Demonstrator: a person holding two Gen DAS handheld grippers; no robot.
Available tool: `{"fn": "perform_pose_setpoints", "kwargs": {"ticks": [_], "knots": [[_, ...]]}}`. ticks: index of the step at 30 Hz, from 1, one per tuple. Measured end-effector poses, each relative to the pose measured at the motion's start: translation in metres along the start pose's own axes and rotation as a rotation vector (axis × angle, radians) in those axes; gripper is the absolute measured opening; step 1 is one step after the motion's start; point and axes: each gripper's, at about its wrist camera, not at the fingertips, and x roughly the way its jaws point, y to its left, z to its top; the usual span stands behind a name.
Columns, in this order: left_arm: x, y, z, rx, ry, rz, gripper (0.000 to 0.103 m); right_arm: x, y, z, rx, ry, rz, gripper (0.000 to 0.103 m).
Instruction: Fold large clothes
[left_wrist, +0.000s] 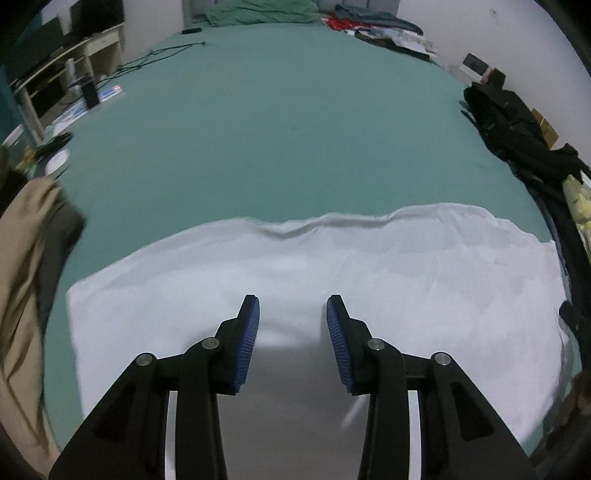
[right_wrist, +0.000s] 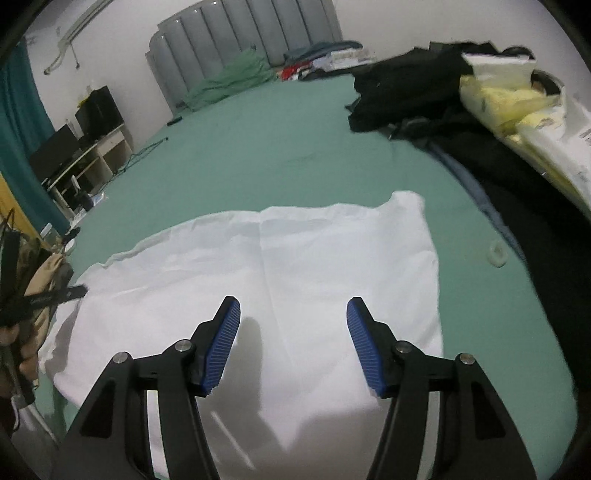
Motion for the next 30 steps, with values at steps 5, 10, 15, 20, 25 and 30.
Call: {"fn": "perform_pose_setpoints", "kwargs": {"ticks": [5,10,15,20,25,30], "knots": [[0.039,-0.034,0.036,0.149,0.037,0.08,0.04,0.006,-0.011,-0.003,0.041,0.046,0.014,0.06],[0.065,-0.05,0.059,0.18,0.027,0.153,0.042,0.008,-0.018,-0.003,0.08,0.074,0.007,0.06],[0.068,-0.038,0.073,0.087,-0.026,0.23,0.043,0.006,-0.015,0.001,0.08,0.069,-0.005,0.06],[0.03,-0.014,0.058,-0.003,-0.082,0.164,0.043,0.003,-0.012,-0.002,0.064,0.07,-0.019,0.06],[-0.014,0.009,0.013,-0.047,-0.109,0.071,0.043,-0.003,-0.015,-0.007,0.08,0.067,-0.036,0.06],[-0.023,0.033,-0.035,-0.113,-0.052,0.1,0.043,-0.019,-0.017,-0.02,0.119,0.036,-0.037,0.073]]}}
